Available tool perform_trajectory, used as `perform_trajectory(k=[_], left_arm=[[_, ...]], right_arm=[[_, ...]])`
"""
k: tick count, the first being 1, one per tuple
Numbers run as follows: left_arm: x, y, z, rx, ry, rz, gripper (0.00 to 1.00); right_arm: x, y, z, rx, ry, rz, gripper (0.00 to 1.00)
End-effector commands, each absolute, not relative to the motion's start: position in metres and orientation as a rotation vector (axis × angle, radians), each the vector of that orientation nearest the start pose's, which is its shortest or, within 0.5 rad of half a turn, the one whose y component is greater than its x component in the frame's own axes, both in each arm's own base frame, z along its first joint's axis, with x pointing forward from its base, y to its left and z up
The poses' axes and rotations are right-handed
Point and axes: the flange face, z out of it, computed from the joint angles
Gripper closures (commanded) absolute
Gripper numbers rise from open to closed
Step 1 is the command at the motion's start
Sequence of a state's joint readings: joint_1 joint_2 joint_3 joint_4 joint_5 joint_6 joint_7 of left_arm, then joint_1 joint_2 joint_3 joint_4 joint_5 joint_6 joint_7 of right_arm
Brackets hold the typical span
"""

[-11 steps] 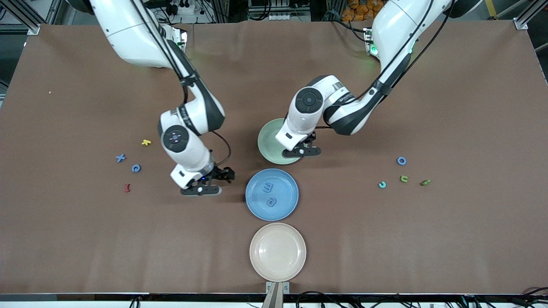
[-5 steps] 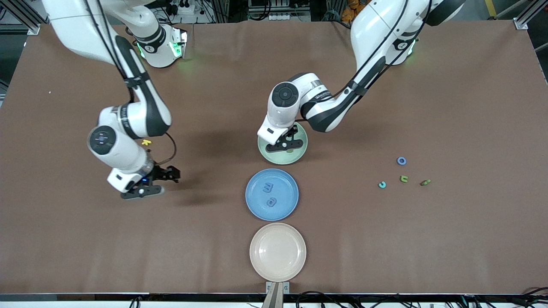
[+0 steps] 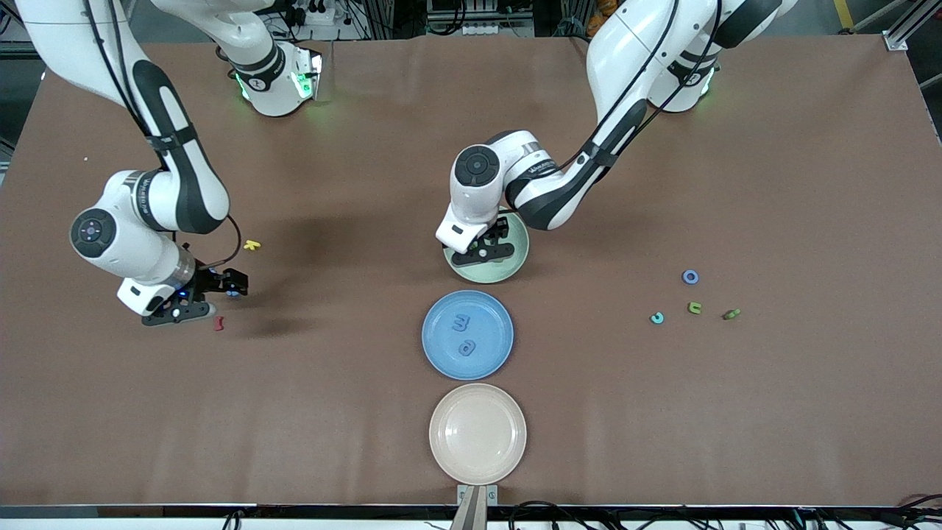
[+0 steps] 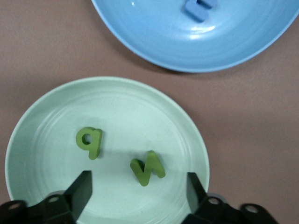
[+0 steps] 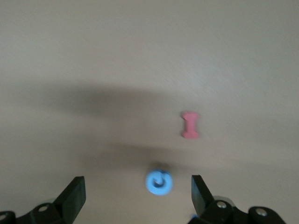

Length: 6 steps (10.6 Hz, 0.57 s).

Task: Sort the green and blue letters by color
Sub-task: 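Grasp the blue 'c' with the right gripper while the left reaches green 'u'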

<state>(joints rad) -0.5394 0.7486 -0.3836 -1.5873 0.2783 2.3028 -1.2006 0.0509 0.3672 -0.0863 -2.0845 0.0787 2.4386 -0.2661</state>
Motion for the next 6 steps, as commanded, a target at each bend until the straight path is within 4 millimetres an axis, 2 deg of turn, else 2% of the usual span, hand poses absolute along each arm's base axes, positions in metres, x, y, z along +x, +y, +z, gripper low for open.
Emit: perform_trajectory(k=[1,4,6], left_arm=[[0.491,-0.509,0.244,-3.178,-0.375,-0.041,0.00],[0.535,-0.464,0.296,-3.209,-0.262,-0.152,0.00],[0.554,-0.439,0.309,-3.205,-0.167,-0.181,0.00]], right_arm=[[0.565,-0.046,0.243,-3.108,-0.242,0.018,0.00],[0.550,-0.052,0.217,-3.117,-0.215,-0.007,0.00],[0.549,-0.051,0.207,-3.117,-0.217,0.000,0.00]])
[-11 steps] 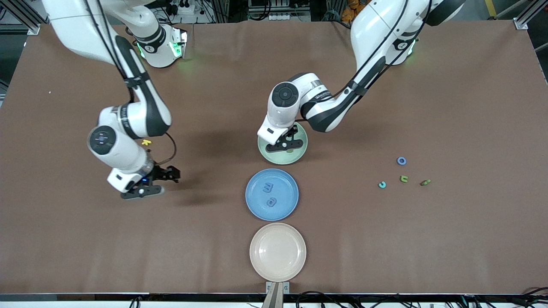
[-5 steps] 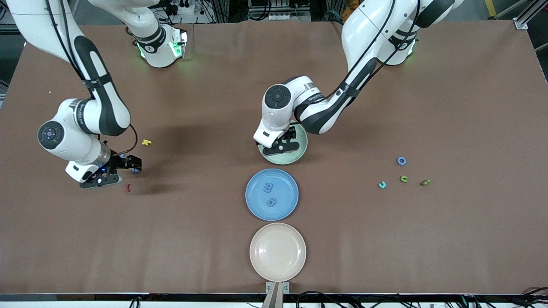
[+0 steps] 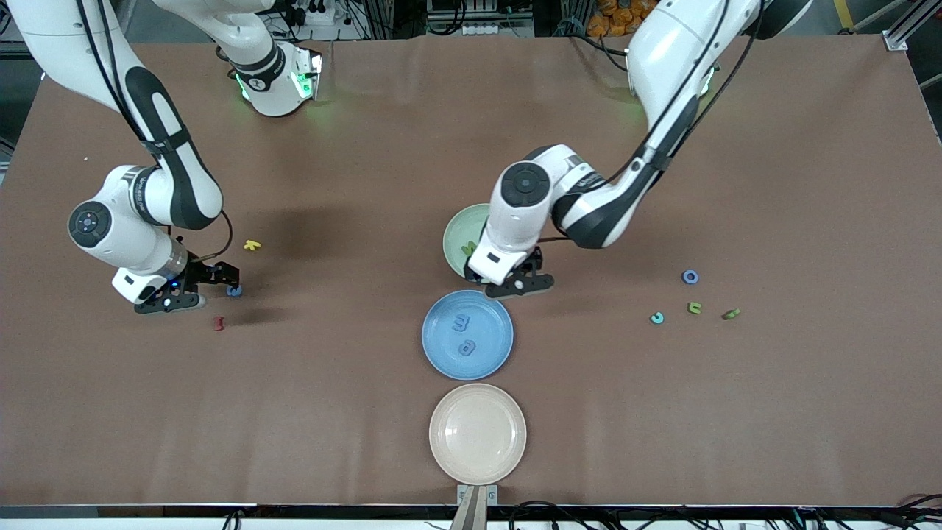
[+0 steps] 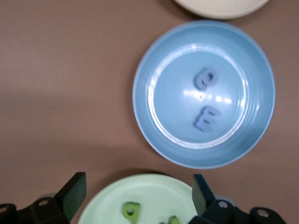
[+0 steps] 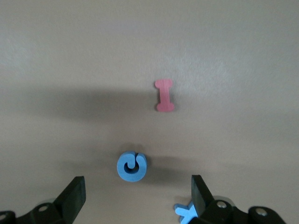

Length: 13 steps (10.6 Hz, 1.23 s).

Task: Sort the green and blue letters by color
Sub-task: 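Grasp the blue 'c' with the right gripper while the left reaches green 'u'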

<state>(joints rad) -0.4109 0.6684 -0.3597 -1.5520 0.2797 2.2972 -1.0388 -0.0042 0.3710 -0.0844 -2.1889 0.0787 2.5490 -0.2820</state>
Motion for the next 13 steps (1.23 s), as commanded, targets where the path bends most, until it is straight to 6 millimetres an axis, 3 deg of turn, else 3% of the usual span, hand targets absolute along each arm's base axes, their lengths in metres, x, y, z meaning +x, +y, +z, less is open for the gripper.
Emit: perform_trajectory(k=[1,3,6,7,9,10,11,12,13], left_arm=[[0.568,-0.421,0.316,-3.202,-0.055,-0.203,0.00],[0.584,-0.394,0.316,-3.181,0.084,-0.200,0.00],[0.609,-0.312,0.305,-3.115,0.281,-0.133,0.00],[0.620,-0.277,0.303,-3.105,0.294,-0.119,0.00],[0.627,-0.229,0.297,-3.087,0.302,-0.082,0.00],[0.626,-0.214,0.295,-3.084,0.273,-0.068,0.00],[0.631,-0.179,0.290,-3.087,0.206,-0.057,0.00],[0.632,-0.154,0.283,-3.103,0.172,-0.064,0.00],[0.625,-0.144,0.275,-3.122,0.160,-0.091,0.00]], right_arm=[[0.549,-0.050,0.200,-3.121,-0.221,-0.013,0.00],[0.549,-0.049,0.189,-3.125,-0.217,-0.027,0.00],[0.550,-0.043,0.178,-3.129,-0.217,-0.048,0.00],[0.551,-0.042,0.177,-3.129,-0.217,-0.050,0.00],[0.549,-0.043,0.170,-3.133,-0.214,-0.064,0.01],[0.548,-0.043,0.166,-3.134,-0.214,-0.059,0.25],[0.548,-0.041,0.166,-3.132,-0.220,-0.062,0.54],[0.548,-0.040,0.165,-3.132,-0.220,-0.059,0.68],[0.548,-0.036,0.165,-3.129,-0.229,-0.057,0.85]])
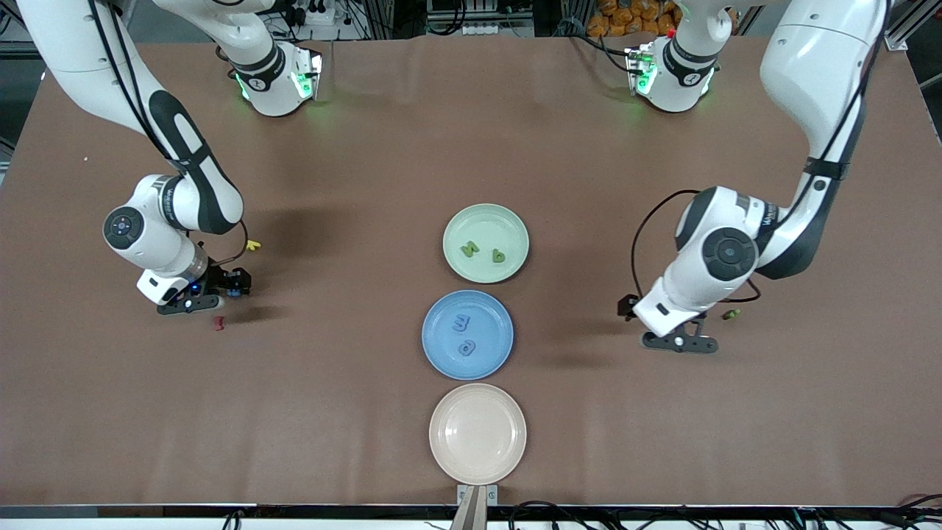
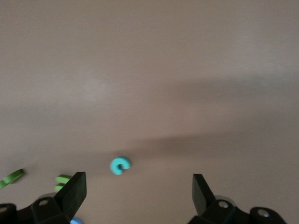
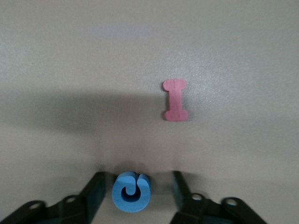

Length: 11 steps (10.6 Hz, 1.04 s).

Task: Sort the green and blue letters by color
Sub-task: 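Grasp the blue 'c' with the right gripper while the left reaches green 'u'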

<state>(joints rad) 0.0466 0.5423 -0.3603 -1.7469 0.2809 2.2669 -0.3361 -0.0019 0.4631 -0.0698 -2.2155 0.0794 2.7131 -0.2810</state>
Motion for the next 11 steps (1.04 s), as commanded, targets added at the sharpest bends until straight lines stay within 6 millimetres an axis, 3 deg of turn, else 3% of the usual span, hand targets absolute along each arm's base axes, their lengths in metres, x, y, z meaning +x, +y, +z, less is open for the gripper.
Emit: perform_trajectory(k=[1,4,6,11], left_arm=[[0.618,-0.133,0.267,-3.131,0.142,-0.119,0.00],[0.604,-0.111,0.245,-3.117,0.146,-0.111,0.00],[0.604,-0.096,0.237,-3.088,0.170,-0.114,0.00],[0.586,-0.065,0.202,-3.071,0.228,-0.125,0.03]], right_arm=[[0.548,-0.035,0.166,-3.128,-0.228,-0.060,0.93],[0.552,-0.032,0.171,-3.126,-0.209,-0.062,0.96],[0.567,-0.007,0.195,-3.117,-0.126,-0.071,0.98],[0.598,0.112,0.236,-3.069,0.279,-0.098,0.98]])
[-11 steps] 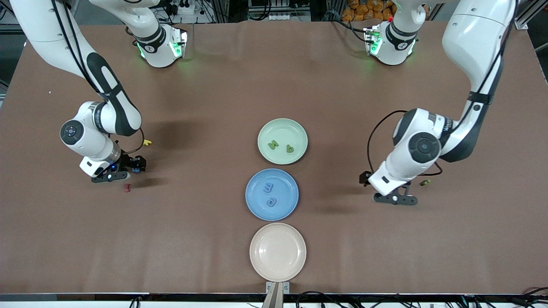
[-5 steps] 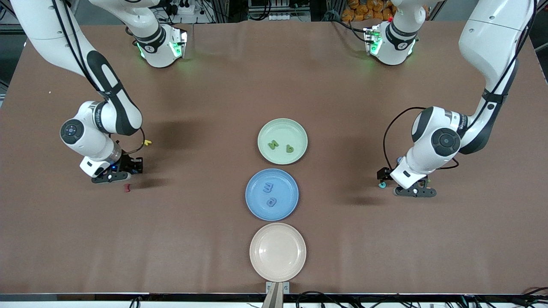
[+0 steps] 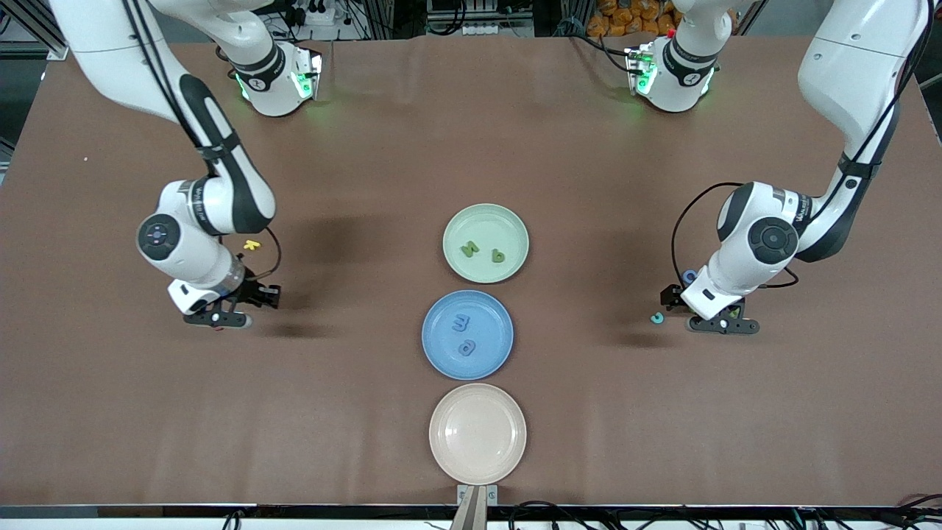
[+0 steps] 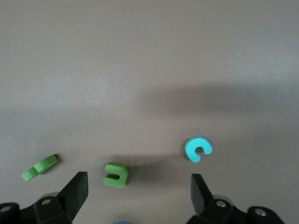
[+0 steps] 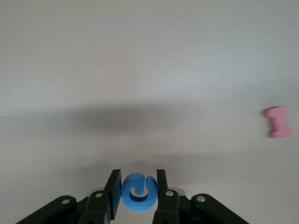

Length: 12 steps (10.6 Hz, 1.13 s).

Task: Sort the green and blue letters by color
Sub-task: 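Place the blue 'c' on the blue plate while the left grasps green 'u'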

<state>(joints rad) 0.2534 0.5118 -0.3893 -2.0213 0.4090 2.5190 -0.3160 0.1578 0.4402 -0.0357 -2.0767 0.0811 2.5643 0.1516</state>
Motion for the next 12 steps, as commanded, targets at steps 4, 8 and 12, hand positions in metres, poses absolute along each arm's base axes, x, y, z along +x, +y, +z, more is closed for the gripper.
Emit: perform_trajectory(k=[4,8,12], left_arm=[[0.581,-0.057,0.195,-3.045,0.285,-0.126,0.25],[0.583,-0.050,0.178,-3.069,0.334,-0.130,0.27],[0.586,-0.045,0.176,-3.068,0.382,-0.134,0.50]], right_arm=[[0.607,0.218,0.250,-2.883,0.345,-0.099,0.98],[0.615,0.329,0.247,-2.806,0.315,-0.127,0.98],[0.607,0.387,0.230,-2.763,0.234,-0.210,0.97]])
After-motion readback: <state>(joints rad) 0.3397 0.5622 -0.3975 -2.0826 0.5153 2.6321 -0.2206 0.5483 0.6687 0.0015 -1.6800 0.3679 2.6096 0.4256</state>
